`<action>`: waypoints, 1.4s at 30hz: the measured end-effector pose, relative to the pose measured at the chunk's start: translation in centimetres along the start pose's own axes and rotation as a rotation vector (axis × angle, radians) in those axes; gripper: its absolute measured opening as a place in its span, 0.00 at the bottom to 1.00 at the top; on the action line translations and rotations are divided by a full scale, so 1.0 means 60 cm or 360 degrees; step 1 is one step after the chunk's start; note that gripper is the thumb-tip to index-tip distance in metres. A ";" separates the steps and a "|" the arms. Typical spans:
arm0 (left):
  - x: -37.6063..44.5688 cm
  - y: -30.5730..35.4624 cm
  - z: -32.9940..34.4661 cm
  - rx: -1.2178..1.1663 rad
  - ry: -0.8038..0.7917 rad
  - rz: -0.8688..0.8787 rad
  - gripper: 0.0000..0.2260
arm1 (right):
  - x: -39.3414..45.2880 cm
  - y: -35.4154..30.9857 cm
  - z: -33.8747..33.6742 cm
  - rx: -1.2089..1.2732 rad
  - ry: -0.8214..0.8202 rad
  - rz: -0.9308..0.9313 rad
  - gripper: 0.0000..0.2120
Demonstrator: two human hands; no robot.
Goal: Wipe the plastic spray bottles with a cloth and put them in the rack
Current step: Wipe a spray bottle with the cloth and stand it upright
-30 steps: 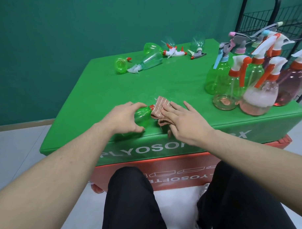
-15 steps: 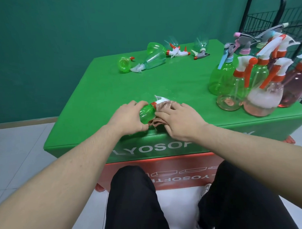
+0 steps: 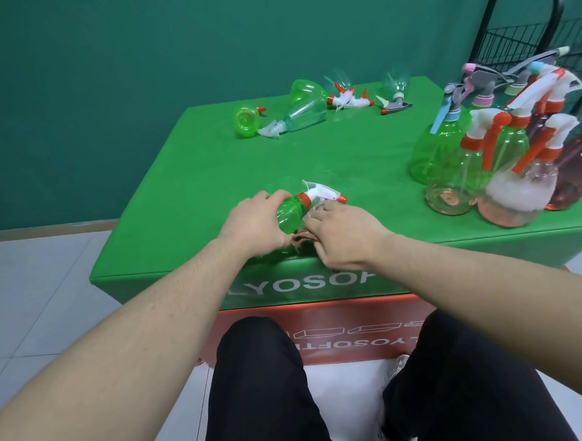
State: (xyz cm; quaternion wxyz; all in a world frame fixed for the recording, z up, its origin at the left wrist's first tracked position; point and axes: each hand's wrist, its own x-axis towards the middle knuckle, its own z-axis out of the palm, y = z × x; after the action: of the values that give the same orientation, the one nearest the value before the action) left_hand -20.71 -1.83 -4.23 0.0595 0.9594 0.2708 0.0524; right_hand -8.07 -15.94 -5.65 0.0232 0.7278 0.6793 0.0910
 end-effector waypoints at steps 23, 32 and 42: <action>-0.001 -0.003 0.002 -0.0091 0.0030 -0.0141 0.39 | -0.003 0.001 -0.003 0.0046 0.0138 -0.0057 0.22; 0.001 -0.039 -0.001 -0.0717 0.0248 -0.0483 0.37 | -0.030 0.009 0.009 0.0927 0.0528 0.0269 0.20; -0.014 0.006 0.018 -0.1022 0.0467 -0.0451 0.34 | 0.039 0.012 -0.039 0.2200 0.0620 0.1309 0.14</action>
State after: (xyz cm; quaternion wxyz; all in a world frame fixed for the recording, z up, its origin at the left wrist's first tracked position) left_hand -21.07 -2.65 -5.32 0.3243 0.8271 0.3764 0.2626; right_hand -7.59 -13.91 -2.98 -0.5828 0.7397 0.2533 -0.2214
